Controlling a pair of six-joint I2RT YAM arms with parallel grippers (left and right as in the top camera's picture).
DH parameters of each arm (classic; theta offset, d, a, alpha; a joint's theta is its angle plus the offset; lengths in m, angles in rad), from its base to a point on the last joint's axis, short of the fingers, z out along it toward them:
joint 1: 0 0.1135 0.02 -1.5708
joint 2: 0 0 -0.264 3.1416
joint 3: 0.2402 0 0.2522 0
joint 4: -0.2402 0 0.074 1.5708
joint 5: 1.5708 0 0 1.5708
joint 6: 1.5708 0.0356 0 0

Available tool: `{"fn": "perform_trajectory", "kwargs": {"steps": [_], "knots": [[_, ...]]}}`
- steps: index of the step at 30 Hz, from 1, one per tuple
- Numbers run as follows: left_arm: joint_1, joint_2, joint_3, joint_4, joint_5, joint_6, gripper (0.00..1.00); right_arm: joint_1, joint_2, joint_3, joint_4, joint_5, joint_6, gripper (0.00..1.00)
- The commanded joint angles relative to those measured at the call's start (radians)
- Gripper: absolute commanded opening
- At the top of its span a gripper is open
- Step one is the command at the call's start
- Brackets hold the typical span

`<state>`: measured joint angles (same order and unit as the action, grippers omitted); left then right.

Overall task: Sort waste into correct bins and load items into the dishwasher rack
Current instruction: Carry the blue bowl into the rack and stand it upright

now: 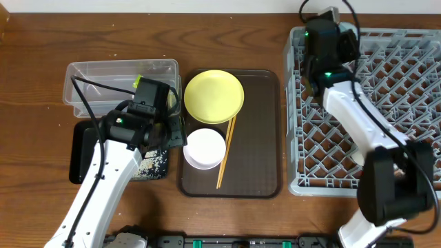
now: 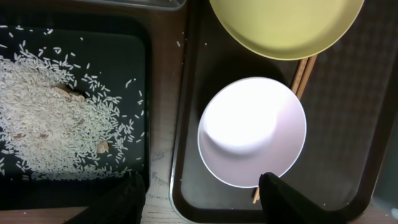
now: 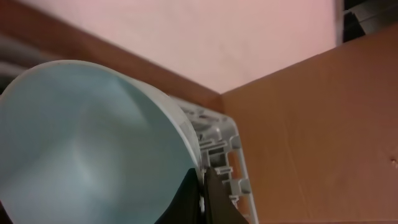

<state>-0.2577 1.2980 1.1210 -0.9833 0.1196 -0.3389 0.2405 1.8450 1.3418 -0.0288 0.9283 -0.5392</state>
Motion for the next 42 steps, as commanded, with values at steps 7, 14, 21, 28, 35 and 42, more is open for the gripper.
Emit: {"fn": "perform_trajectory", "kwargs": {"steps": [7, 14, 21, 28, 35, 42], "knots": [[0.002, 0.002, -0.005, 0.003, -0.019, 0.005, 0.62, 0.061, 0.068, 0.008, -0.022, 0.047, 0.046, 0.01], [0.002, 0.002, -0.005, 0.004, -0.019, 0.005, 0.62, 0.089, 0.068, 0.007, -0.19, -0.02, 0.237, 0.01], [0.002, 0.002, -0.005, 0.004, -0.019, 0.005, 0.62, 0.105, 0.068, 0.007, -0.355, -0.022, 0.468, 0.01], [0.002, 0.002, -0.005, 0.004, -0.019, 0.005, 0.62, 0.107, 0.068, 0.007, -0.474, -0.08, 0.643, 0.01], [0.002, 0.002, -0.005, 0.003, -0.019, 0.005, 0.62, 0.107, 0.066, 0.008, -0.47, -0.08, 0.652, 0.01], [0.002, 0.002, -0.005, 0.001, -0.019, 0.005, 0.62, 0.103, 0.037, 0.009, -0.468, -0.079, 0.711, 0.01]]}}
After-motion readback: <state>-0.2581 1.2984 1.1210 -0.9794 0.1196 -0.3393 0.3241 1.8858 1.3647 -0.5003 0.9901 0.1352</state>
